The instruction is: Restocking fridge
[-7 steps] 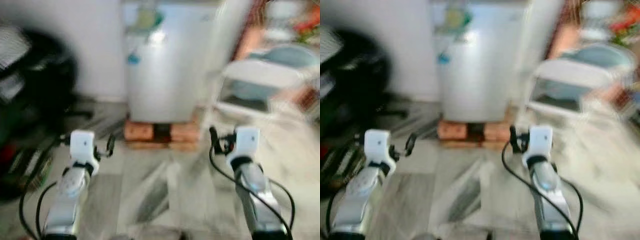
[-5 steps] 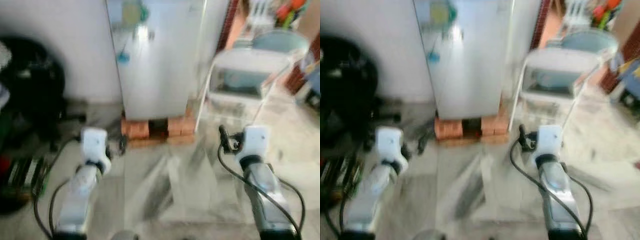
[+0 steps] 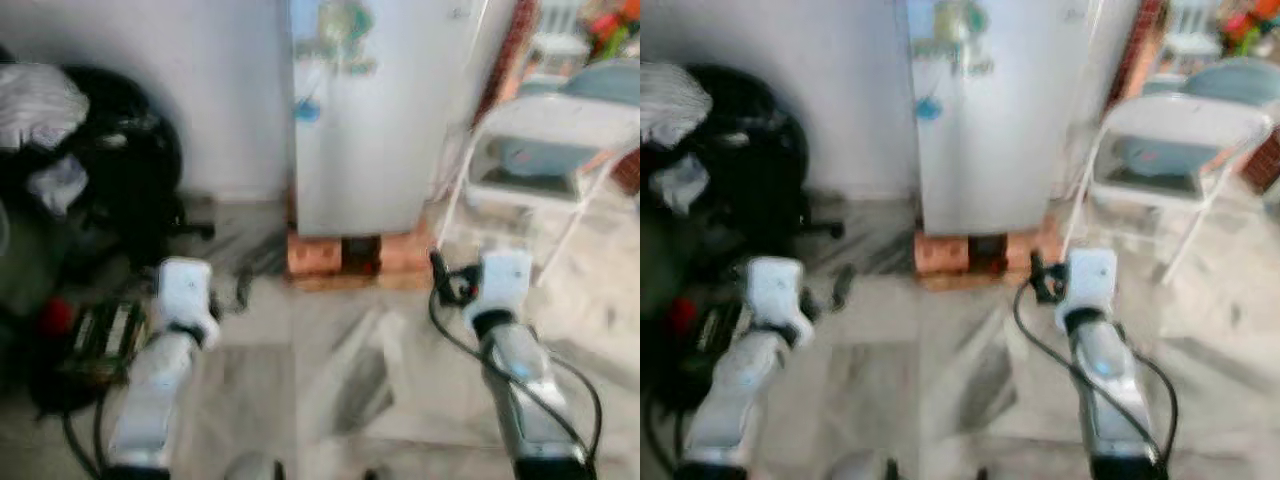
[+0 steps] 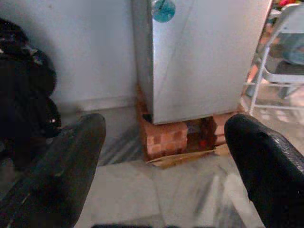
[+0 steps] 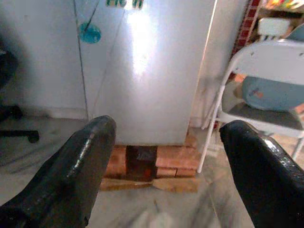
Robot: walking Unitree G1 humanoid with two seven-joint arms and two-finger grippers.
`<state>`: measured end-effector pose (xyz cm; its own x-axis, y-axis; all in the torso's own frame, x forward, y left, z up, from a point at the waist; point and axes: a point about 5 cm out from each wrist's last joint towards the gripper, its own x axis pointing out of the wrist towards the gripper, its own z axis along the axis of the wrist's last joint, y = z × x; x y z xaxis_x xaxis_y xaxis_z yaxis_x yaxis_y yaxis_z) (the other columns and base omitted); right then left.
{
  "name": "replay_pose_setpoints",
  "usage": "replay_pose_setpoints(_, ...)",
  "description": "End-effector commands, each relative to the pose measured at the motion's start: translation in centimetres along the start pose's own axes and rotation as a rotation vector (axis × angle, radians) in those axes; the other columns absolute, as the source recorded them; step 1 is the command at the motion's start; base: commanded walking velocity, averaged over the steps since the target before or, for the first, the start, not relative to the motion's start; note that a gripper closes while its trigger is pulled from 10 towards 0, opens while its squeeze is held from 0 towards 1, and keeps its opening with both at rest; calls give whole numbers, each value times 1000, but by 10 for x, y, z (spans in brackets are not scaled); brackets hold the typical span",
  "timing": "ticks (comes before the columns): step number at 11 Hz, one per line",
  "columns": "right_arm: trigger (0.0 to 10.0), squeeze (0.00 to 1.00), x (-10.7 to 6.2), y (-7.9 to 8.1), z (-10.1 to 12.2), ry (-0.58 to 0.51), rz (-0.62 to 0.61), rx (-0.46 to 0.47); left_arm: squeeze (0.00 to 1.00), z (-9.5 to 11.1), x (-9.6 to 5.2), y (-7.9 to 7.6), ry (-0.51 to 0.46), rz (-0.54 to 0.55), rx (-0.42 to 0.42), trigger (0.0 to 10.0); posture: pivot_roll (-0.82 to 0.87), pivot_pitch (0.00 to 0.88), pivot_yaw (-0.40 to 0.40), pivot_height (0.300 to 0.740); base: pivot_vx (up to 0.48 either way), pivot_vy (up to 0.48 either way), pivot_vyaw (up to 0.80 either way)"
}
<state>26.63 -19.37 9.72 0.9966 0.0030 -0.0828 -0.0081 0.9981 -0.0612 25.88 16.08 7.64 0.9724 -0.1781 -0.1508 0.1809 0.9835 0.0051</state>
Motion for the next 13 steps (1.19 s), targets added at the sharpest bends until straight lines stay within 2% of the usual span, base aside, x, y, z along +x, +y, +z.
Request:
replay_pose_setpoints(1, 10000, 0, 3, 5, 7, -24, 9, 8, 0, 4, -1, 8, -13, 15, 23, 10000, 28, 0, -2, 740, 255, 405, 0)
replay_pose_setpoints(2, 10000, 0, 4, 6, 7, -25, 10, 7, 0, 4, 0, 7, -6, 12, 8, 10000, 28, 0, -1, 740, 262, 405, 0)
replay_pose_setpoints(4, 10000, 0, 5, 5, 8, -29, 10, 7, 0, 6, 1, 7, -21, 7, 44, 10000, 27, 0, 0, 740, 262, 403, 0)
replay_pose_setpoints(6, 10000, 0, 5, 3, 7, -29, 4, 4, 0, 4, 1, 2, -27, 25, 80, 10000, 31, 0, 4, 740, 0, 0, 0)
replay_pose_setpoints(7, 10000, 0, 7, 5, 9, -36, 2, 6, 0, 7, 0, 1, -40, -8, 61, 10000, 31, 0, 4, 740, 244, 0, 0)
replay_pose_setpoints(10, 10000, 0, 8, 6, 9, -37, 15, -4, 0, 8, -1, 5, -44, 3, 57, 10000, 38, 0, -10, 740, 480, 0, 0)
replay_pose_setpoints(13, 10000, 0, 15, 6, 13, -53, 10, -6, 0, 4, -1, 2, -32, -7, 55, 10000, 38, 0, -9, 740, 477, 0, 0)
